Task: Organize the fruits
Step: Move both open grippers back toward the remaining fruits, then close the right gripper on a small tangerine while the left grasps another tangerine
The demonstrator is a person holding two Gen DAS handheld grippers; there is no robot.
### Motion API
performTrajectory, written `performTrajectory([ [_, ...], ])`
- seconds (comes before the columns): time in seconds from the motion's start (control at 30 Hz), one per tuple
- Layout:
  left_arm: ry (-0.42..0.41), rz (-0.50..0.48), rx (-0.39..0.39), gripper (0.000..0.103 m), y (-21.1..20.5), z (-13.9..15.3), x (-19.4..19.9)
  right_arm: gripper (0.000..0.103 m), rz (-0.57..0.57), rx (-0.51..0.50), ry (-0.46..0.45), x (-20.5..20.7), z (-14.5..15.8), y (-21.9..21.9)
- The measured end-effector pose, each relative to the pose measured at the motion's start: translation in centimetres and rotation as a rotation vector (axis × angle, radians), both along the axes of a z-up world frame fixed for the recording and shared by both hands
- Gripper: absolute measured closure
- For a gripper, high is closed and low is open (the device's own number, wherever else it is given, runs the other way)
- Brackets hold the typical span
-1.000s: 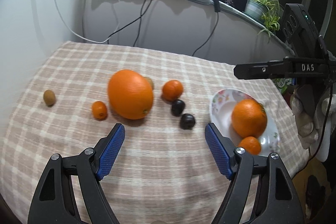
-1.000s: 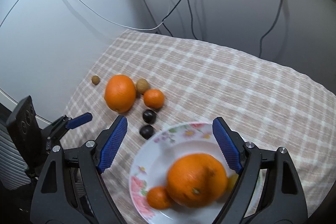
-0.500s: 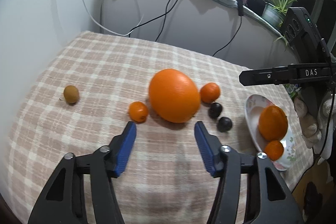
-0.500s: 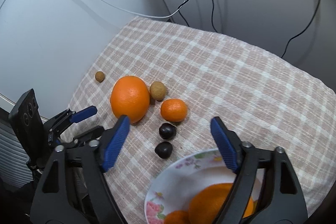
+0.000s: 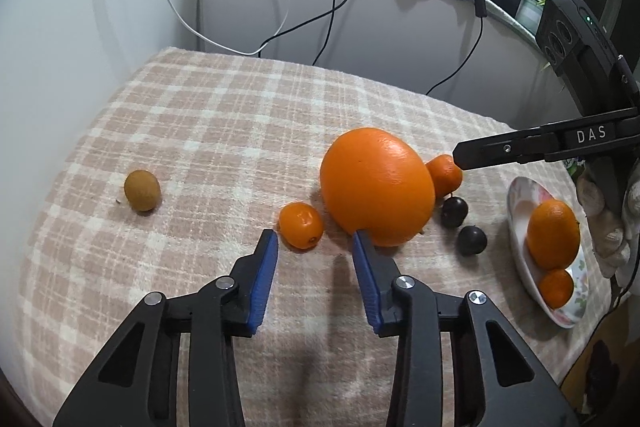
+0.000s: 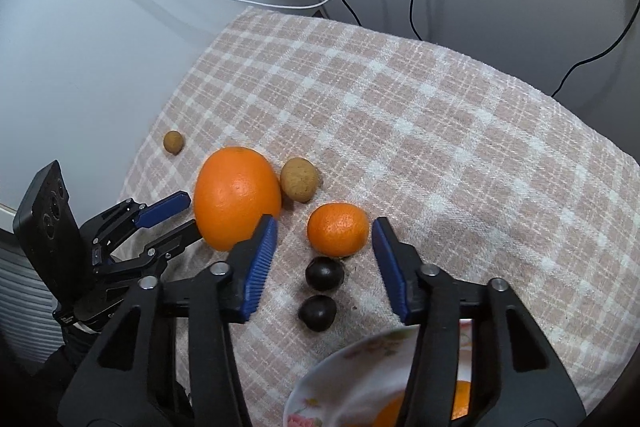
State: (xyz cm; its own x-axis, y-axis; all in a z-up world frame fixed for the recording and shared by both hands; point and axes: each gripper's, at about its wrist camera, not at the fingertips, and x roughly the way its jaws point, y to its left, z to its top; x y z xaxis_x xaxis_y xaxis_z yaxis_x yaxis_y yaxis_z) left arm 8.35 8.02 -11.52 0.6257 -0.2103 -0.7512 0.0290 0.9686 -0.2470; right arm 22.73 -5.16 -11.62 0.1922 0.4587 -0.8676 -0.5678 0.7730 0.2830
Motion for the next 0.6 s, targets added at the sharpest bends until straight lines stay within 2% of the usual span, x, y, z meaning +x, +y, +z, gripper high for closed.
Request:
performTrajectory([
  [0.6,0.032,-0.023,0.031,0.069,0.4,-1.2,2.1,0.057,0.014,-0.068,0.039,1.2,-2.0,1.6],
])
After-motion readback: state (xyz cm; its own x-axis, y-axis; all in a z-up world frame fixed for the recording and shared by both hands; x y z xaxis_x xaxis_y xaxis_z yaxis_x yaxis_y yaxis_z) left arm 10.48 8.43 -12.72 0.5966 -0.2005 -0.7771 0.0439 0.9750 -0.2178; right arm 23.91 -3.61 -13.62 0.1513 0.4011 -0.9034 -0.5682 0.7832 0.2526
